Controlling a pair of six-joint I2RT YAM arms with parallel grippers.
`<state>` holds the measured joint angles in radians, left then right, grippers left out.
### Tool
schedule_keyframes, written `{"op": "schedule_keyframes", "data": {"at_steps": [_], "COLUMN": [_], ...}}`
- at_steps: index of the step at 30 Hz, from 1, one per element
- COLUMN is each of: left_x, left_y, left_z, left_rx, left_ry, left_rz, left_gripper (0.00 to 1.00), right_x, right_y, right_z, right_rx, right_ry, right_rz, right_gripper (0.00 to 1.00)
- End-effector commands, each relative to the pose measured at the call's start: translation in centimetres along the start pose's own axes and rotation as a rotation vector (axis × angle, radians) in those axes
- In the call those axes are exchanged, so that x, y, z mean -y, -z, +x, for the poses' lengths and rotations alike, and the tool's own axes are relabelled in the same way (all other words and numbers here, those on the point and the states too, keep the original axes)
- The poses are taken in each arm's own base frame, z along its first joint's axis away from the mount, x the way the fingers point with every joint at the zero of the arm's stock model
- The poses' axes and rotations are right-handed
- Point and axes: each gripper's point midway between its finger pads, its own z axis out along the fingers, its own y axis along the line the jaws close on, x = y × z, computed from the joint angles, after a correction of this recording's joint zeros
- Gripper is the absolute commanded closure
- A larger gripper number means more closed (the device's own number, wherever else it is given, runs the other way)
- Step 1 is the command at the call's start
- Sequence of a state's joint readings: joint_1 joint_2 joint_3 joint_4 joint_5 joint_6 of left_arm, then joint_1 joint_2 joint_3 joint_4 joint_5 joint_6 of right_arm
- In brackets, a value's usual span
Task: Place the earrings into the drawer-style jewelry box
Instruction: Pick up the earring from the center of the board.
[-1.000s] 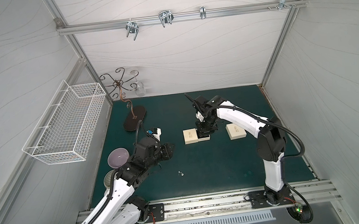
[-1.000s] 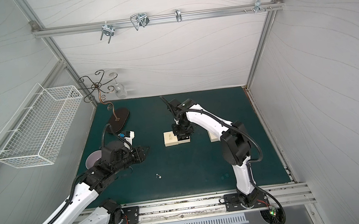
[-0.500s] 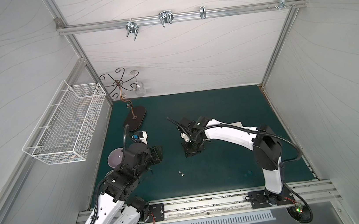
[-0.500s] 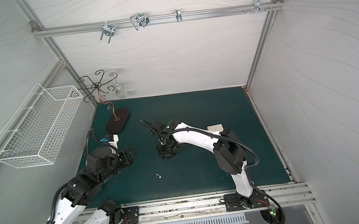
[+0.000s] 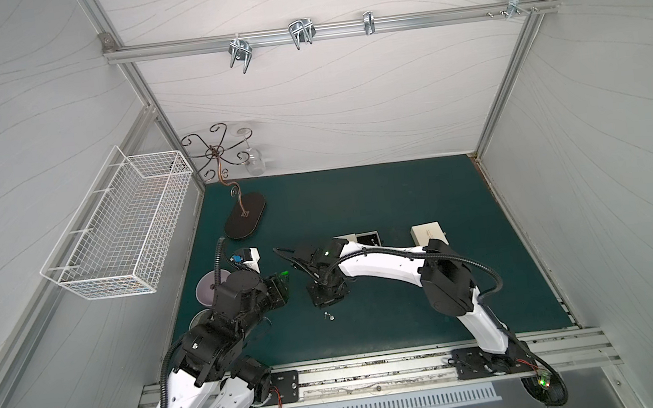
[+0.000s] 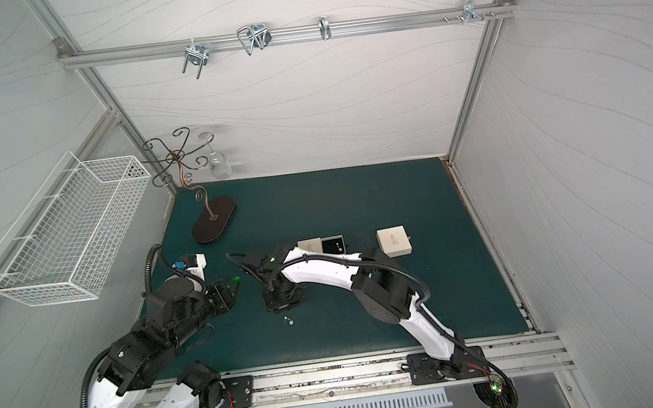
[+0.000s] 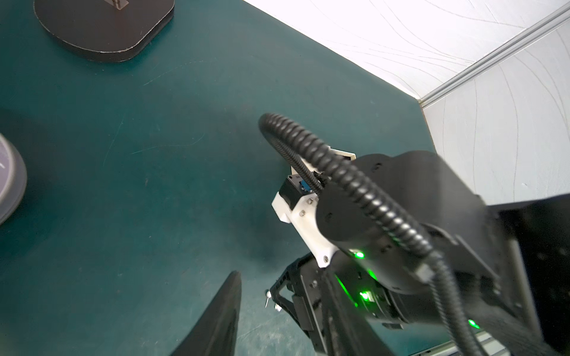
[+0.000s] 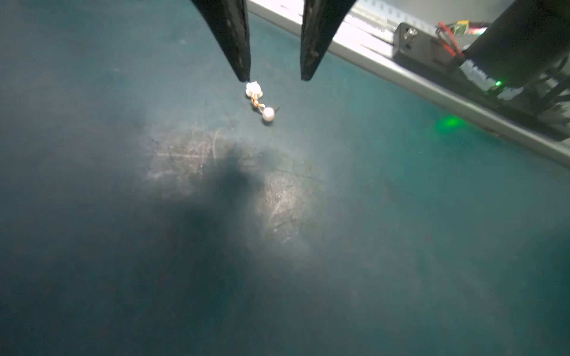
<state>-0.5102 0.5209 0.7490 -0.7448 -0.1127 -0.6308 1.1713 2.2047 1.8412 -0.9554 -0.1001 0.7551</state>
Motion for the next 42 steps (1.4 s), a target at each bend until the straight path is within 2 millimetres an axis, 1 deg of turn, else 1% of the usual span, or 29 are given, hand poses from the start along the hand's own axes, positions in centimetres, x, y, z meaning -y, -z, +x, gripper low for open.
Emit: {"op": "schedule_keyframes", "data": {"at_steps": [1,14,18,24,38,42], "left_x": [0.0,-0.2,-0.3,-0.2,-0.2,-0.1], "left_y": [0.7,0.9,0.9,1.0,0.9,0.9], "left_z": [-0.4,0.1,0.2,0.1,0.3,0.3], "left_rx": [0.029,0.029,0.026,0.036,0.035,0.035], "left_ry": [0.017,0.012,0.008,0.01,0.01,0.012], "left_rz": [0.009,0.024,0.025,0.032,0.044,0.047], "left_gripper": [0.54,0.53,0.53,0.52,0.51,0.51], "right_x": [1.1,0.6,0.3,0.5,0.5,0.5], "right_y": [-0.8,-2.7,-2.9,-3.2,-3.7,-3.9], "right_z": [0.4,1.4,1.6,1.9,1.8,1.8], "right_rx": [-0.009,-0.049,-0.054,-0.061,-0.07,-0.075], "right_ry": [-0.027,-0.02,-0.015,-0.013,-0.009,-0.009], "right_rz": [0.086,0.102,0.101,0.115,0.121,0.122], "right_gripper": [0.7,0.73,0.74,0.75,0.78,0.81]}}
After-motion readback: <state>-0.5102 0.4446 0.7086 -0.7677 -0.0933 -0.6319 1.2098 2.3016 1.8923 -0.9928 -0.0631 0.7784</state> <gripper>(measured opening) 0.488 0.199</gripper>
